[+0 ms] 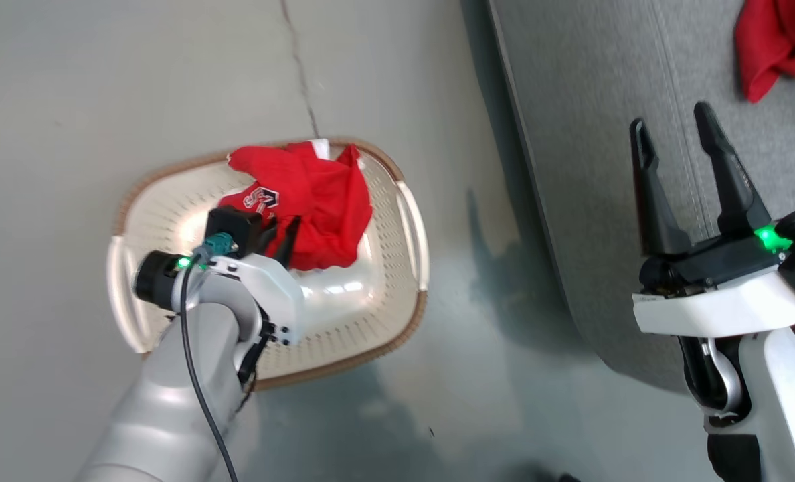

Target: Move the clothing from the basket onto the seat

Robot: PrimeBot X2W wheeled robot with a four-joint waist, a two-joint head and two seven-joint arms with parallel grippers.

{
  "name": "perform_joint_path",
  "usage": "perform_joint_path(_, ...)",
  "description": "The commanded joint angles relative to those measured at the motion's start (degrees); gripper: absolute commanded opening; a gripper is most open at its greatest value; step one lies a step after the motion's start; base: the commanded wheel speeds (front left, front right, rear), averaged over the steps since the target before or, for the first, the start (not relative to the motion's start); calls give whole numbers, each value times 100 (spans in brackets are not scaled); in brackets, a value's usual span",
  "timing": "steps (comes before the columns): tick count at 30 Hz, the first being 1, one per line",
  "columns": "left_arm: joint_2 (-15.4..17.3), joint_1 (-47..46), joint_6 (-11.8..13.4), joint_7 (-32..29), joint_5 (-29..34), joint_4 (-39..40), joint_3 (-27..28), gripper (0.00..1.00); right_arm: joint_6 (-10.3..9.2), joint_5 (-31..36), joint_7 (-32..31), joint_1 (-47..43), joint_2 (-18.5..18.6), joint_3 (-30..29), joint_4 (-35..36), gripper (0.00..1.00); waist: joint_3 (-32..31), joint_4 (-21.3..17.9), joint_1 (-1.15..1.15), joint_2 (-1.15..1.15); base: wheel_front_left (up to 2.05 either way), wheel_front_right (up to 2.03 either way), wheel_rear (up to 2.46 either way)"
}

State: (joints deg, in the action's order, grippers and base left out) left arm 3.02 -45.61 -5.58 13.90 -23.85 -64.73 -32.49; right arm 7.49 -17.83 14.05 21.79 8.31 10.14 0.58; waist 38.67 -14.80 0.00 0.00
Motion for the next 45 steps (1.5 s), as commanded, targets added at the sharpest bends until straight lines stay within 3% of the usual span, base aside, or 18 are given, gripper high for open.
perform_joint_path(1,-10,109,-36,47,-68,128,-20,0,1,23,-60,-93,40,-37,-17,100,-537,400,0,0,0,0,0)
perform_joint_path(11,44,925,127,130,-171,2053,251,0,1,154,-466,-653,-82,-294,119,100,-1532,842,0,0,0,0,0)
perform_joint_path(21,254,1715,221,132,20,3922,719,0,1,233,-783,-1144,-179,-296,113,100,-2348,957,0,0,0,0,0)
perform_joint_path(34,575,2596,470,81,-3,5516,966,0,1,201,-1090,-1730,-266,-113,47,100,-3269,797,0,0,0,0,0)
perform_joint_path(45,878,3469,686,-327,-74,6579,874,0,1,251,-1301,-2232,-349,-90,147,100,-3860,744,0,0,0,0,0)
